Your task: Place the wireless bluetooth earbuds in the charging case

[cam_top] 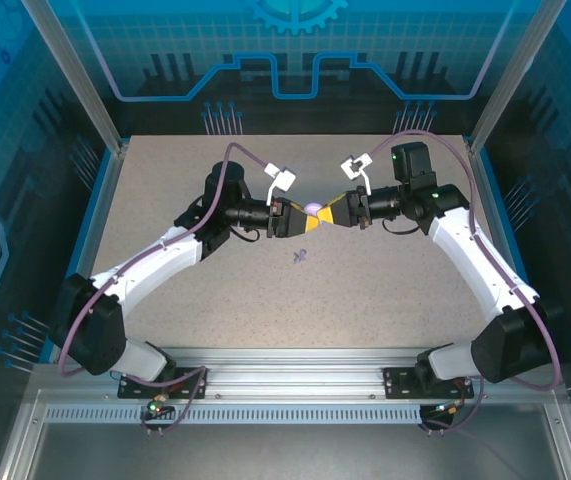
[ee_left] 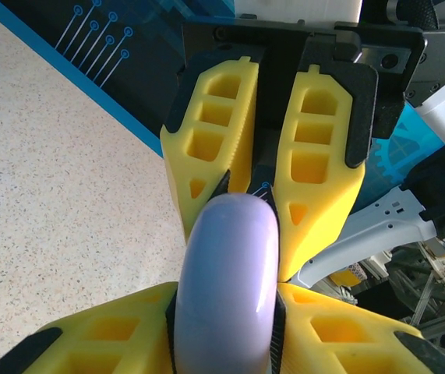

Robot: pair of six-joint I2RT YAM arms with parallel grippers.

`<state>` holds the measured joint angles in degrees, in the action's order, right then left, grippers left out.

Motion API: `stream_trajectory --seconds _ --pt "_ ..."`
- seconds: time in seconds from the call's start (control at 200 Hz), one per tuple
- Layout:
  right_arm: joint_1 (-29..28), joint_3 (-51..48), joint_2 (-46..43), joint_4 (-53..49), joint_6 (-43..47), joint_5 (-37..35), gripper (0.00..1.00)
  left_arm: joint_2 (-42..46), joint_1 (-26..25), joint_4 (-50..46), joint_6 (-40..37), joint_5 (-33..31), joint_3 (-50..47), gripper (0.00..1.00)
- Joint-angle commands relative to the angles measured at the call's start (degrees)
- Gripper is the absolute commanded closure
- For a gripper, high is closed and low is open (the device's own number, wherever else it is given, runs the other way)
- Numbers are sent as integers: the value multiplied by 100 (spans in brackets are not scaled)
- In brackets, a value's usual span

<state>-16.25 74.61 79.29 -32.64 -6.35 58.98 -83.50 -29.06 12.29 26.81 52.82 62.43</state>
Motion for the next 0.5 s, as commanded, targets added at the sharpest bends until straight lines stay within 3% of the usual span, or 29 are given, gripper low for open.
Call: stream_trajectory --seconds 0.0,0.265,0.39,0.495 --pt "-129 188 -45 -226 160 186 84 185 -20 58 -85 40 32 68" --pt "-148 246 -46 -303 169 88 80 168 -39 -50 -153 -17 58 79" --pt "-159 295 -118 -432 195 -294 66 235 -47 -460 -435 -477 155 89" --pt "-159 291 -271 -428 153 -711 58 408 -48 -232 -785 -904 -106 89"
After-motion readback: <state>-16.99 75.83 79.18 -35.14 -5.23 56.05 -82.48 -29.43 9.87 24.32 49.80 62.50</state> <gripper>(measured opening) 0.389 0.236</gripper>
